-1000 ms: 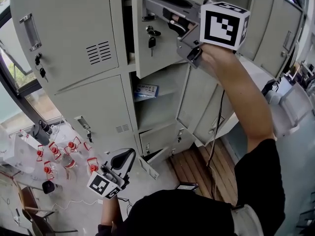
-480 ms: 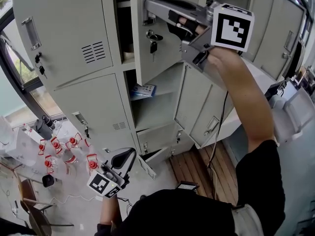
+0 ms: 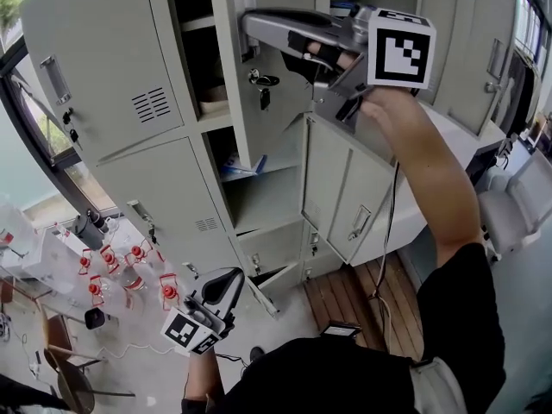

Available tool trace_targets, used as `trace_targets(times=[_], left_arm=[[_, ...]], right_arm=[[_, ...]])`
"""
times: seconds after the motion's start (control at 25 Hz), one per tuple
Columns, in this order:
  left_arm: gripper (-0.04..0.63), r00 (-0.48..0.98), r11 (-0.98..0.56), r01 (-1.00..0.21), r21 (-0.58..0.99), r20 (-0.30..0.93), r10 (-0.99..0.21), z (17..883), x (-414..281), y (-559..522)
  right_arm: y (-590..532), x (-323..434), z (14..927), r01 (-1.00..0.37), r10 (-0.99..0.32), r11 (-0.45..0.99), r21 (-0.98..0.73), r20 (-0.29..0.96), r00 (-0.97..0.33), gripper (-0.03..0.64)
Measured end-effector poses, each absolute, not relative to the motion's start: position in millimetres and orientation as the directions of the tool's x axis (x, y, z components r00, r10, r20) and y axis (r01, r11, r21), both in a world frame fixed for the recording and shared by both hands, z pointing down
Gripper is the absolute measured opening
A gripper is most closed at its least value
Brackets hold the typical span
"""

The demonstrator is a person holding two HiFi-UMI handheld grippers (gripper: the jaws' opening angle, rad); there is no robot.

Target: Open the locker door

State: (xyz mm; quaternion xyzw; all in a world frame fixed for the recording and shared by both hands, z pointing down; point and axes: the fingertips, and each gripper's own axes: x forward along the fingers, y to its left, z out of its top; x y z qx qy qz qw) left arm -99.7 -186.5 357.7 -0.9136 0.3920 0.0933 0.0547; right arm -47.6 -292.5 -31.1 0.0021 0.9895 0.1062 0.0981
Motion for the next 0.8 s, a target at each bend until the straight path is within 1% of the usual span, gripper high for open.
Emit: trace_targets(times=[0.2,0.52,0.8], left_arm=[[0.018,0.660,-0.669,-0.743,-0.039,-0.210,-0.721,359,-73,-173],[0.018,0.657,-0.661,-0.748,-0.055,-0.205,-0.726,357,-58,-167],[0.018,0.678,-0.680,-0.730,-0.064,-0.188,-0.711,354,-47,-168]], right_arm=[[-280,-17,-31,0.065,0.104,0.979,0.196,-0.198,-0.975,0.043],[-274,11,-30,0.142,0.177,0.974,0.179,-0.203,-0.963,0.043],[-272,32,-30,0.196,0.227,0.967,0.160,-0.203,-0.952,0.043]])
